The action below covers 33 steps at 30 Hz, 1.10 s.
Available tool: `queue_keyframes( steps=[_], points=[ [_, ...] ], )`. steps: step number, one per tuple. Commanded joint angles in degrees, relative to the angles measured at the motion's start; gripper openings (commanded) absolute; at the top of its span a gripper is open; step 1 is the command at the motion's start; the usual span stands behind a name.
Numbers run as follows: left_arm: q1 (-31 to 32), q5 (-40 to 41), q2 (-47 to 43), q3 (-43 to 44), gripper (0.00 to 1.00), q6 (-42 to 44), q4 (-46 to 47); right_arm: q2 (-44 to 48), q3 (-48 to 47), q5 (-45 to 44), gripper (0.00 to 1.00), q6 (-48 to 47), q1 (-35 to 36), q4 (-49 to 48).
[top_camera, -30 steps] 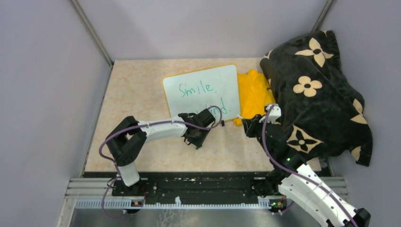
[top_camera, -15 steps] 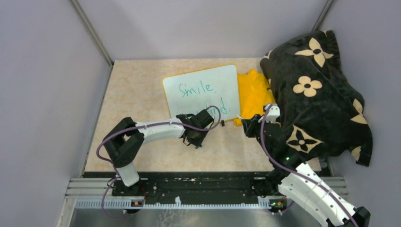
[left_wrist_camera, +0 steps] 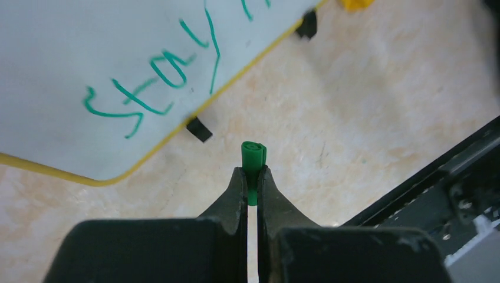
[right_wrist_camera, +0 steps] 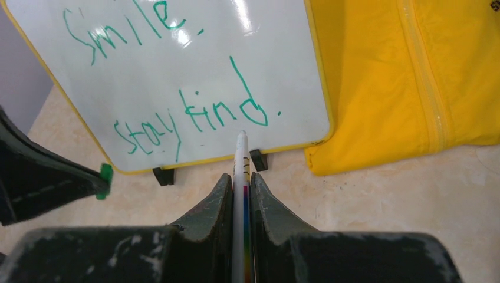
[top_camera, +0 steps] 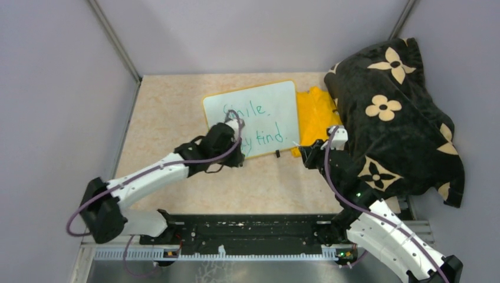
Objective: Write a sentence on the whiteboard
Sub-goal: Close the whiteboard marker at the center of the board.
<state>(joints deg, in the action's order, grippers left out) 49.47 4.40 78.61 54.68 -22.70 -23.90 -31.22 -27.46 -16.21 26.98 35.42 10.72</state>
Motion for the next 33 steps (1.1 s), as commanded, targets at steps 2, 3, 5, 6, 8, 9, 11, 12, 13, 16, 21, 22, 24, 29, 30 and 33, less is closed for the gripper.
queue_keyframes(
  steps=[2,3,5,6,8,9,11,12,13,16,21,22,24,29,30,33],
  points=[
    [-6.3,-3.5,-13.6,-3.6,0.0,-0.2,12.6,-1.9,-6.1,3.7,0.0,-0.9,-0.6,-6.0],
    [-8.0,-4.9,-16.0,-4.5,0.0,-0.8,15.0,-2.6,-6.9,4.6,0.0,-0.8,-0.6,-7.2],
    [-11.0,-7.5,-19.9,-5.9,0.0,-2.5,19.9,-4.3,-8.6,4.8,0.0,-0.8,0.2,-9.7],
    [-12.3,-8.7,-21.4,-6.5,0.0,-3.4,22.0,-5.2,-9.6,4.0,0.0,-1.1,1.1,-11.1],
    [-13.9,-9.8,-24.0,-7.2,0.0,-5.1,26.3,-7.4,-12.0,-0.4,0.0,-3.2,5.9,-14.1],
    [-14.3,-10.1,-24.9,-7.3,0.0,-6.2,28.0,-8.4,-13.2,-3.8,0.0,-5.3,9.0,-16.2],
    [-14.9,-10.7,-26.5,-7.4,0.0,-8.4,30.7,-10.6,-15.2,-12.7,0.0,-11.4,17.5,-21.0],
    [-15.0,-10.9,-27.2,-7.4,0.0,-9.7,31.9,-11.5,-15.7,-16.9,0.0,-16.5,21.7,-24.0],
    [-15.3,-11.0,-28.2,-7.6,0.0,-11.0,33.1,-12.6,-16.0,-20.9,0.0,-20.2,25.6,-27.9],
    [-15.9,-10.9,-31.1,-9.0,0.0,-15.2,38.2,-15.7,-16.0,-27.6,0.0,-29.6,33.0,-38.4],
    [-16.8,-10.8,-34.9,-13.6,0.0,-25.3,47.8,-21.1,-12.1,-33.9,0.0,-48.2,42.0,-62.7],
    [-17.0,-10.5,-35.3,-14.4,0.0,-27.1,49.3,-22.2,-10.8,-34.3,0.0,-52.0,43.3,-68.4],
    [-17.3,-10.4,-35.9,-15.6,0.0,-29.6,51.5,-23.8,-9.3,-33.8,0.0,-55.1,44.3,-75.3],
    [-17.5,-10.6,-36.4,-19.6,0.0,-35.8,56.0,-23.0,-8.0,-28.6,0.0,-48.6,44.4,-72.5],
    [-17.6,-10.4,-36.5,-21.1,0.0,-37.4,57.8,-22.5,-7.7,-27.8,0.0,-47.1,44.4,-71.9],
    [-17.7,-10.3,-37.1,-23.8,0.0,-40.0,61.7,-20.7,-6.9,-25.9,0.0,-43.2,44.4,-68.4]
  ],
)
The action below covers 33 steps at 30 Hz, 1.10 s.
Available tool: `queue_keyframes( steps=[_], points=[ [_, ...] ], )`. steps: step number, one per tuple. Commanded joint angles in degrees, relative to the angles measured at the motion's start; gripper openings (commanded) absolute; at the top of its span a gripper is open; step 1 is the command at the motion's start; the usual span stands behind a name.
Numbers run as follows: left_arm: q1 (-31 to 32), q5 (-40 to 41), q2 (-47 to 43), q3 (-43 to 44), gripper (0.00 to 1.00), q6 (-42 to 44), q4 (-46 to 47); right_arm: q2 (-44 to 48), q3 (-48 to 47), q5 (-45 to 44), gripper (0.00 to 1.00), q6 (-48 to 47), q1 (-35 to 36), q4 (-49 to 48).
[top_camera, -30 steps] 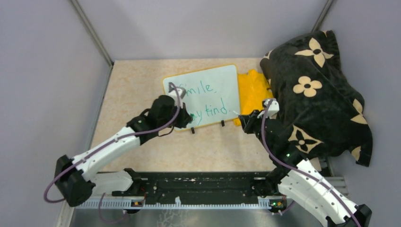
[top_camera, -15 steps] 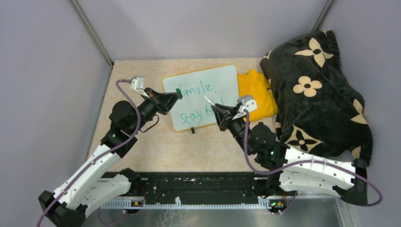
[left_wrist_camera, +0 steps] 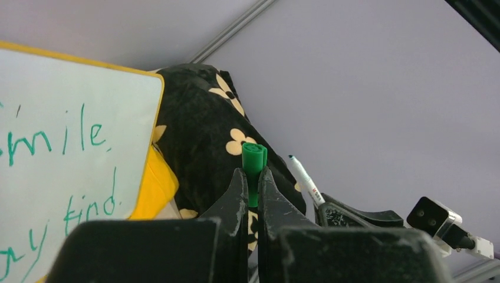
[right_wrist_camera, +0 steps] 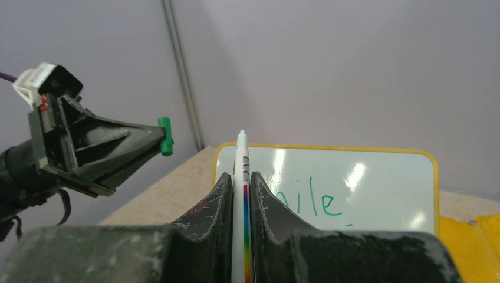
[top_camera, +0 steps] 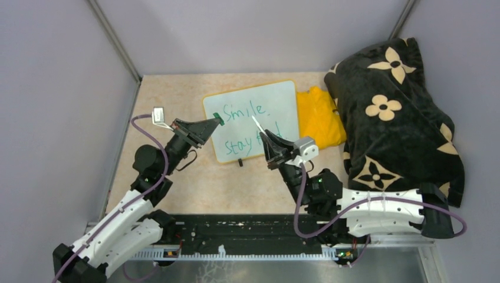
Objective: Write a sentence on the whiteboard
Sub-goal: Close the whiteboard marker at the center of the board.
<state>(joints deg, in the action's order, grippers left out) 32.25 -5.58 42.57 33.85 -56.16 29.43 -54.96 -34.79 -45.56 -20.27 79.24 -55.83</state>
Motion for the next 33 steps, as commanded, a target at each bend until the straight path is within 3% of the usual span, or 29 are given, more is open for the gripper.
queue_keyframes(
  steps=[1,16,33],
  points=[
    [-0.5,-0.5,-1.1,-3.3,0.0,-6.6,8.7,3.5,0.8,3.9,0.0,5.1,0.5,-0.8],
    [-0.6,-4.9,-0.5,-7.0,0.0,-13.8,19.6,5.1,1.7,13.8,0.0,14.5,0.5,4.1],
    [-0.5,-2.9,0.3,-6.7,0.0,-18.8,21.2,1.5,-2.5,20.1,0.0,17.2,0.6,4.7]
  ],
)
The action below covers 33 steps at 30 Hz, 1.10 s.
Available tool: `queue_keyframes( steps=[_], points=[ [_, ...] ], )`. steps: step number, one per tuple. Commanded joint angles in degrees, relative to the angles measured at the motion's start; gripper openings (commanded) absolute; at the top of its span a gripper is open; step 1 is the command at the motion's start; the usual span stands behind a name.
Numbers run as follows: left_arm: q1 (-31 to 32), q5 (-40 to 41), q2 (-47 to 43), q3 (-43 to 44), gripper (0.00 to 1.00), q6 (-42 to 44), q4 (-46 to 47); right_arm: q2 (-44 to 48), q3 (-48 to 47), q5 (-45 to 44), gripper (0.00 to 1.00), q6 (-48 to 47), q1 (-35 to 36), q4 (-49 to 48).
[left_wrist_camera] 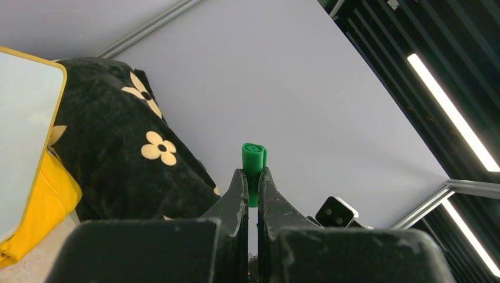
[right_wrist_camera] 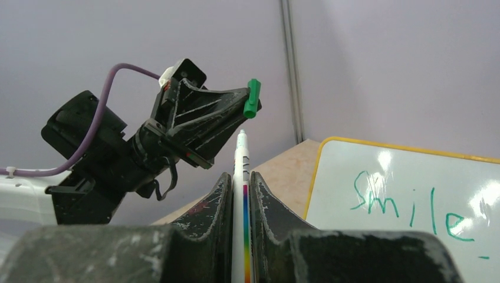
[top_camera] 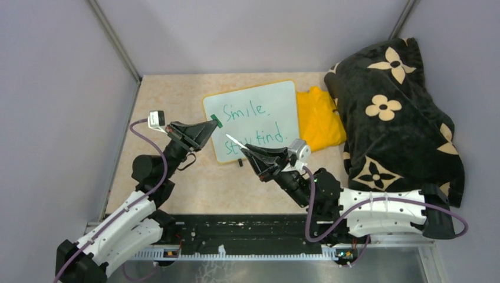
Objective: Write a sentence on the whiteboard
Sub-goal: Close the whiteboard marker at the center of the board.
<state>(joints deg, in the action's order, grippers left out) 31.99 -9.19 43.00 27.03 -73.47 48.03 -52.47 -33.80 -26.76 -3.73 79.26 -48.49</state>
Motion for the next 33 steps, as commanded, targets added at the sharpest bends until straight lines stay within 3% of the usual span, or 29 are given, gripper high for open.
queue_keyframes(
  steps=[1,10,33],
  points=[
    [-0.3,1.1,-0.2,0.1,0.0,-1.8,2.5,-1.3,-3.7,1.1,0.0,0.7,0.5,-3.1],
    [-0.3,4.9,-1.6,0.0,0.0,-3.7,-0.8,-4.0,-5.1,-1.5,0.0,-0.2,0.6,-6.0],
    [-0.3,1.8,-1.1,-1.2,0.0,-4.8,1.0,-7.0,-6.8,-4.0,0.0,-0.4,0.6,-7.9]
  ],
)
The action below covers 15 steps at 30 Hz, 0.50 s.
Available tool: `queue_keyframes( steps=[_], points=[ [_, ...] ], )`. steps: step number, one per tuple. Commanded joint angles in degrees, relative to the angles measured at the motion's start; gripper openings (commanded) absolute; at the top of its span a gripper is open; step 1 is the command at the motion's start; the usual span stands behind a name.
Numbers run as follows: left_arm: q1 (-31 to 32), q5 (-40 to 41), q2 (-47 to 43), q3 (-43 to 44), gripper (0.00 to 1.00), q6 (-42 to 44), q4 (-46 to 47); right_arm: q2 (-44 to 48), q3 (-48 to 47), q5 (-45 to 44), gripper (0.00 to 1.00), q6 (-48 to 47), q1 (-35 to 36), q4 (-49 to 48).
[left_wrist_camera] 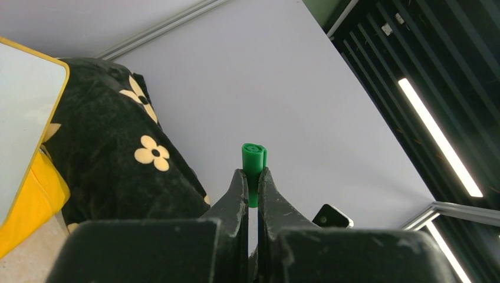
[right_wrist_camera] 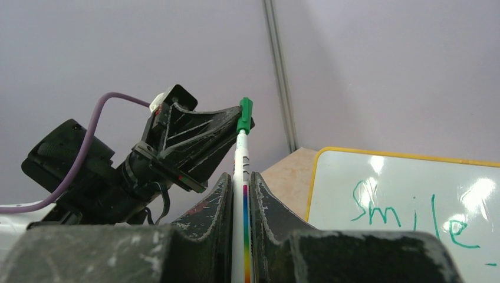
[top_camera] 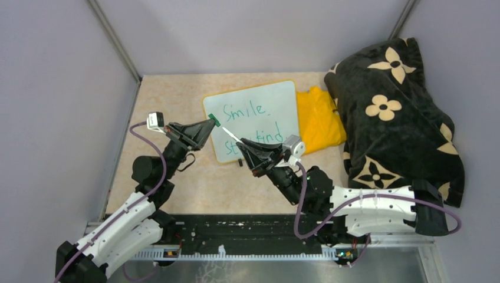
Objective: Write a sentence on the whiteboard
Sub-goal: Close the whiteboard marker at the center of the board.
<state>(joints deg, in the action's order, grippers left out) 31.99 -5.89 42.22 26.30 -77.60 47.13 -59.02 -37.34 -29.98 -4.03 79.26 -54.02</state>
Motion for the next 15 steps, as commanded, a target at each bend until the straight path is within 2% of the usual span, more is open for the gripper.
queue_keyframes(
  steps=[1,15],
  points=[
    [-0.3,-1.7,-0.3,-0.4,0.0,-0.6,2.0,-0.5,-3.3,-0.7,0.0,-0.2,0.5,-2.2],
    [-0.3,-2.4,-0.6,-0.2,0.0,-0.3,2.2,-1.3,-3.6,-1.8,0.0,-0.3,0.5,-1.9]
  ],
)
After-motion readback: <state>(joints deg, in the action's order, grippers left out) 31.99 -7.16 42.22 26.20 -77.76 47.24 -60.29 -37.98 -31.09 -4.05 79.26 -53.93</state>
